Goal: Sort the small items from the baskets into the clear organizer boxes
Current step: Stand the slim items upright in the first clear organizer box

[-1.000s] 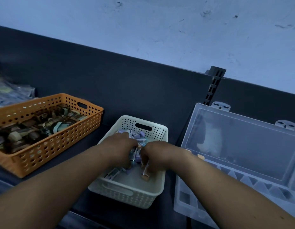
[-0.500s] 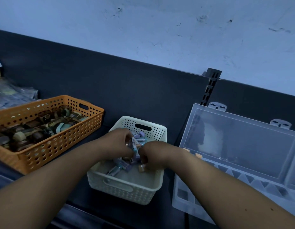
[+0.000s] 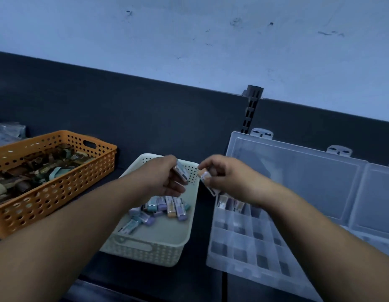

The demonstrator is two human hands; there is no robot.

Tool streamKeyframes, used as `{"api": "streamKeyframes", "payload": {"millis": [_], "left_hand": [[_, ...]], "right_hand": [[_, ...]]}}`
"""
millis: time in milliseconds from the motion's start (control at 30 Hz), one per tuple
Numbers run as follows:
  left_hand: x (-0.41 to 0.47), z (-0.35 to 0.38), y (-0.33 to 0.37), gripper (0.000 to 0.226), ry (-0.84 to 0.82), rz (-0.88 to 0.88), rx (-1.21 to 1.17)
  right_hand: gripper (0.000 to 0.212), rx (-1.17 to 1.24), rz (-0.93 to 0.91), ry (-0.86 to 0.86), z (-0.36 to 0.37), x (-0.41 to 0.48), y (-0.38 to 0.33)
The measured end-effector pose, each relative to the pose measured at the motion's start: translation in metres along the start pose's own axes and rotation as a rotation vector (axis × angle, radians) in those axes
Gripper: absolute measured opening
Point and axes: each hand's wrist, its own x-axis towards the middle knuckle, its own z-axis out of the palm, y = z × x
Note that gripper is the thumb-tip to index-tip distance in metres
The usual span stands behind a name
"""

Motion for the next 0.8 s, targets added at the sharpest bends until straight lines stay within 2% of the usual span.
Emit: {"api": "streamKeyframes", "payload": {"millis": [133,233,467,567,800], "left_hand": [[0.005,0.042,0.007,0.027,-0.07,0.086,0.08],[0.014,0.069,0.008,0.022,-0.108,0.174,0.219],[0.028,0.121,0.013,0.013,-0.067,0.439,0.647],[0.036,0.141,0.015,0.018,-0.109,0.459,0.759],[0.055,0.17,0.008,0.011,-0.166,0.421,0.902]], "right_hand": [[0.008,0.165,0.078,0.15,-0.037,-0.024,0.021],[0.01,0.171,0.14,0.239,-0.055,-0.04,0.045],[0.022,0.1,0.267,0.376,-0.079,-0.067,0.095],[0.021,0.064,0.304,0.41,-0.085,-0.076,0.109],[0.012,-0.079,0.374,0.357,-0.084,-0.082,0.132]]}}
